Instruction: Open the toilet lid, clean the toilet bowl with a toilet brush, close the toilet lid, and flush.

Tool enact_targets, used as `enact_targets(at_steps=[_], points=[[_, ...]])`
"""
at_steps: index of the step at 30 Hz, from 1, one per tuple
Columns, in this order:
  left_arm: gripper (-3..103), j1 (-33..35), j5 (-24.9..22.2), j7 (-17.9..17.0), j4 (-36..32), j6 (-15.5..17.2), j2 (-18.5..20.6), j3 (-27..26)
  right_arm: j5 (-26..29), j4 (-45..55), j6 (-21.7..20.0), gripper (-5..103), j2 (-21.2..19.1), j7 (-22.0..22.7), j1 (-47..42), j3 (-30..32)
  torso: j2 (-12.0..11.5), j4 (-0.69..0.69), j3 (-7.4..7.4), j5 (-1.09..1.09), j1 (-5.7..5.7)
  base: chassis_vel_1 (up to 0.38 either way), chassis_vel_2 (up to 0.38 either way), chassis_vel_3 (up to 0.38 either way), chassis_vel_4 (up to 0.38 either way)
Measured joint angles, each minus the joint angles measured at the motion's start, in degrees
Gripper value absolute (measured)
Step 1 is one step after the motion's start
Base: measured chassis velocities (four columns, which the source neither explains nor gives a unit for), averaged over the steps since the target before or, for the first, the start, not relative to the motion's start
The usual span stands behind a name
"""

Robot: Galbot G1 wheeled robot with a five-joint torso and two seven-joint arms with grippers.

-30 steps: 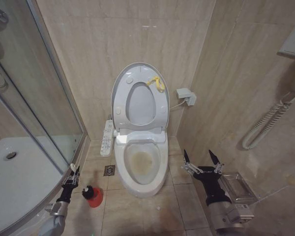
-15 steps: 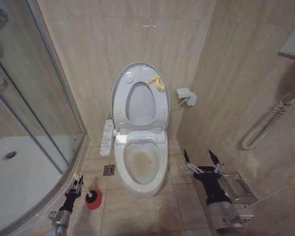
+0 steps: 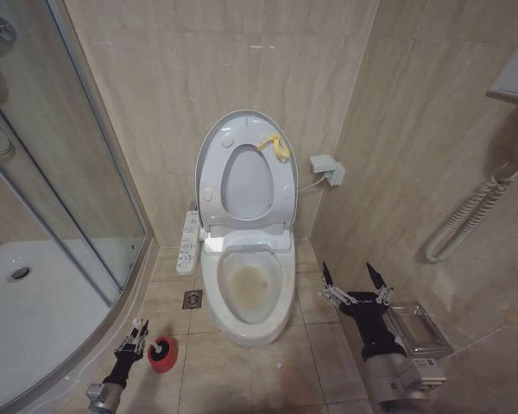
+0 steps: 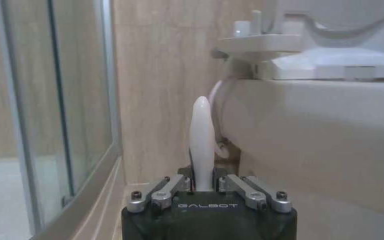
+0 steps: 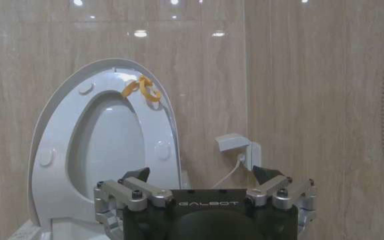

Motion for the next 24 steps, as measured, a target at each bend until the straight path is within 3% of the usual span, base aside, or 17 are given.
enact_targets(at_steps=[16,17,18,19,24], points=[[18,1.82,4.94,-5.01,-2.04,0.48,-0.05,0.07,-0.01,0.00,0.00,100,0.01,0.03,-0.01,0.01,-0.01,-0.01,0.03,-0.06,0.00,0.000,0.000,0.000,0.000],[18,1.83,4.98,-5.01,-2.03,0.49,-0.07,0.08,0.00,0.00,-0.01,100,-0.06,-0.01,0.01,0.00,-0.02,0.09,0.04,-0.19,0.03,0.000,0.000,0.000,0.000],[18,1.83,4.98,-5.01,-2.03,0.49,-0.07,0.08,0.00,0.00,-0.01,100,-0.06,-0.01,0.01,0.00,-0.02,0.09,0.04,-0.19,0.03,0.000,0.000,0.000,0.000],[32,1.73,5.04,-4.99,-2.03,0.46,-0.03,0.01,0.00,0.00,-0.01,100,0.00,0.00,-0.03,0.00,-0.01,0.00,0.03,-0.08,0.01,0.000,0.000,0.000,0.000],[32,2.02,5.09,-4.24,-2.78,0.47,0.01,-0.20,0.00,0.00,0.00,100,0.00,0.00,0.00,0.00,-0.01,-0.01,0.02,-0.09,0.02,0.000,0.000,0.000,0.000]])
